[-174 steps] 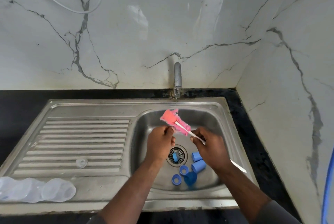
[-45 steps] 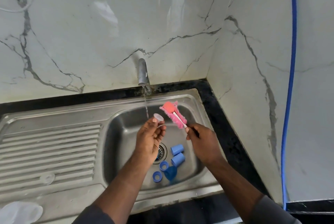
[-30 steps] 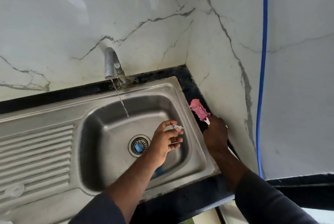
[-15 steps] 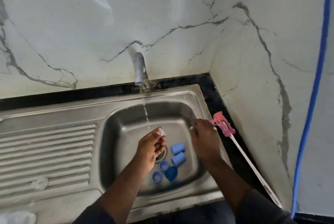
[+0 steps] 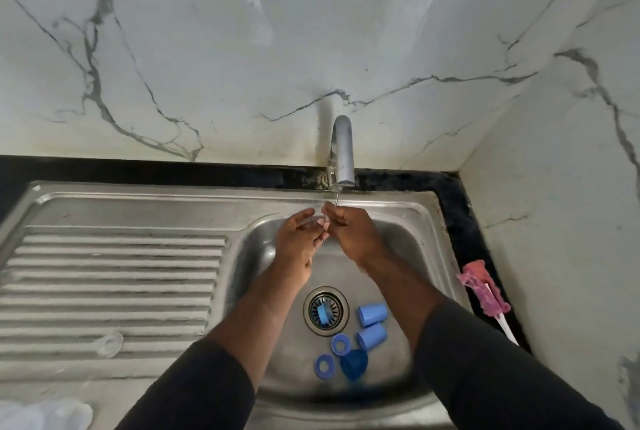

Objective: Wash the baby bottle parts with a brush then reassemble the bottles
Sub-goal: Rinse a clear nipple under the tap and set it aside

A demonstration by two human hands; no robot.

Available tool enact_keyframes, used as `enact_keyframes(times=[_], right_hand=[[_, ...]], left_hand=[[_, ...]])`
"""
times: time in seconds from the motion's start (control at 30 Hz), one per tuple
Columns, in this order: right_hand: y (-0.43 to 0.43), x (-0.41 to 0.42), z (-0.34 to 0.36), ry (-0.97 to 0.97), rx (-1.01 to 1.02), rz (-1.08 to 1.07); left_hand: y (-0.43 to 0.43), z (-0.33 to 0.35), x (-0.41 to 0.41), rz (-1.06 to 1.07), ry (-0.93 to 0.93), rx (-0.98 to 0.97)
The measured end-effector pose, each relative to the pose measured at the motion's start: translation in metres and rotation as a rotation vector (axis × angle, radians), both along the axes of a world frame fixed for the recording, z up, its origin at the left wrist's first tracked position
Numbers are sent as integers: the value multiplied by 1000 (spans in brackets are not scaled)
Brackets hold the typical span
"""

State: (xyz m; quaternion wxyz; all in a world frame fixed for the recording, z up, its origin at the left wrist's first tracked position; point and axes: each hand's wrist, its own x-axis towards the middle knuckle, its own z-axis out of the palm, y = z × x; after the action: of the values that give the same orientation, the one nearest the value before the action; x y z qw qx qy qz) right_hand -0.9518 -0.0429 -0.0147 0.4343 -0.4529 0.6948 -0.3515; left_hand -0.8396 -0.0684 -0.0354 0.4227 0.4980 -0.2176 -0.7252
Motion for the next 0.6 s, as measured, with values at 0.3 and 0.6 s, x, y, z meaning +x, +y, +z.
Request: enact_keyframes(times=[0.3, 0.6], right_hand=[[-3, -13, -5, 122, -79, -224], [6, -15, -6, -184, -88, -176]], left_hand=[[-9, -9, -4, -117, 15, -168], [0, -5, 5, -192, -5, -245]])
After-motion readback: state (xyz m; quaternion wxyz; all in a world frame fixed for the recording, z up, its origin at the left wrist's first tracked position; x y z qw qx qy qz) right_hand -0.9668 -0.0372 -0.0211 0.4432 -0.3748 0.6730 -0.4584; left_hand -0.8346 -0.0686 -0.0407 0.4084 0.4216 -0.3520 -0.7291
